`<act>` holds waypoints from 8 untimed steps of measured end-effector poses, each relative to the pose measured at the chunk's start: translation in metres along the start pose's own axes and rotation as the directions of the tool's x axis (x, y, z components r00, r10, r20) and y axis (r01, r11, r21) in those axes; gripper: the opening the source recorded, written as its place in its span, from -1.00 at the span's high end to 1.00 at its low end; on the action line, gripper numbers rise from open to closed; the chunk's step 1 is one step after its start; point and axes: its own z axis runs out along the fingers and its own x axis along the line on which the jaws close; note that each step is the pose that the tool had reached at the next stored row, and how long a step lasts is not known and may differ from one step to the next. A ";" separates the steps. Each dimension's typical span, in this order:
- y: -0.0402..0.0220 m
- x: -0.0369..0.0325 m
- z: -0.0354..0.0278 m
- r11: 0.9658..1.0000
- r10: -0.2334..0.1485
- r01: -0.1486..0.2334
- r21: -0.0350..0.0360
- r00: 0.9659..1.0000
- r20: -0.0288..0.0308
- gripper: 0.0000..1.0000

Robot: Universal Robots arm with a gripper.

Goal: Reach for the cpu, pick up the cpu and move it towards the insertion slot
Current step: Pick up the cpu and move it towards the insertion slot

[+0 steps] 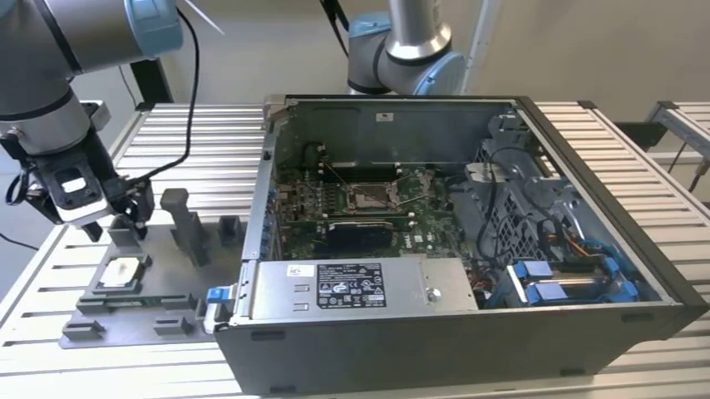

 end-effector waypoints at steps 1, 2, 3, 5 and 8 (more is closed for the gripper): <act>-0.0002 0.0000 0.0010 1.000 0.000 0.000 0.000 1.000 0.000 -1.00; -0.0004 0.0001 0.0017 1.000 0.000 0.000 0.000 1.000 0.000 -1.00; -0.0005 0.0000 0.0026 1.000 0.000 0.000 0.000 1.000 0.000 -1.00; -0.0006 0.0000 0.0043 1.000 0.000 0.000 0.000 1.000 0.000 -1.00; -0.0007 0.0000 0.0068 1.000 0.000 0.000 0.000 1.000 0.000 -1.00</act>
